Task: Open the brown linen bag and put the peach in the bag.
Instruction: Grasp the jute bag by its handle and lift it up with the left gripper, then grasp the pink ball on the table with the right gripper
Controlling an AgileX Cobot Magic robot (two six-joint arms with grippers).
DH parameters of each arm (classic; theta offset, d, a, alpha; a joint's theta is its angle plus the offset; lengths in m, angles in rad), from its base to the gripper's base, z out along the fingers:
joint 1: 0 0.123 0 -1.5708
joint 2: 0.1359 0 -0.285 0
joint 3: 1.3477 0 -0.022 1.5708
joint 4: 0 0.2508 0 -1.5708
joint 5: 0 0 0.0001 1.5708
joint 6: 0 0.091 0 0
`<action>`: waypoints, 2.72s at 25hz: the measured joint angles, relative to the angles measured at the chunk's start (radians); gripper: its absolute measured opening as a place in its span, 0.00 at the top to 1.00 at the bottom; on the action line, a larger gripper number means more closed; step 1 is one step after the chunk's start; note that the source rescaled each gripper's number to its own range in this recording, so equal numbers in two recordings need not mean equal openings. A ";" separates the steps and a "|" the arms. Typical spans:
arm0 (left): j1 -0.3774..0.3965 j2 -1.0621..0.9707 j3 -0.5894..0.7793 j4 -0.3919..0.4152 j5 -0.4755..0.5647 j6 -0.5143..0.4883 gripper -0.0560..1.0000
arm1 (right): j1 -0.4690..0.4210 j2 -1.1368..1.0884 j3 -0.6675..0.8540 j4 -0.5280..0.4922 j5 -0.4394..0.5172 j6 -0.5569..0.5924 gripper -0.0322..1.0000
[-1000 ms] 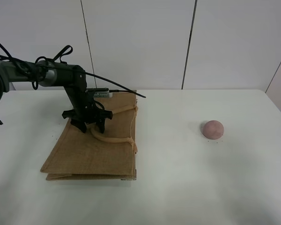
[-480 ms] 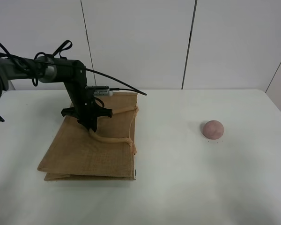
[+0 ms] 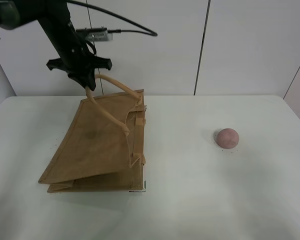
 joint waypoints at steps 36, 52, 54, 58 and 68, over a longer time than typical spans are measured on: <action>0.000 -0.220 -0.051 0.004 0.003 0.029 0.95 | 0.000 1.789 -0.804 0.044 -0.060 0.008 0.00; 0.000 -0.220 -0.051 0.004 0.003 0.033 0.95 | 0.043 2.145 -1.041 0.013 -0.088 0.013 0.00; 0.000 -0.220 -0.051 0.004 0.003 0.033 0.95 | 0.043 2.174 -1.041 0.005 -0.093 0.017 0.00; 0.000 -0.220 -0.051 0.004 0.003 0.033 0.95 | 0.043 2.215 -1.041 0.000 -0.136 0.031 0.00; 0.000 -0.220 -0.051 0.004 0.003 0.033 0.95 | 0.043 2.233 -1.045 -0.002 -0.153 0.052 0.75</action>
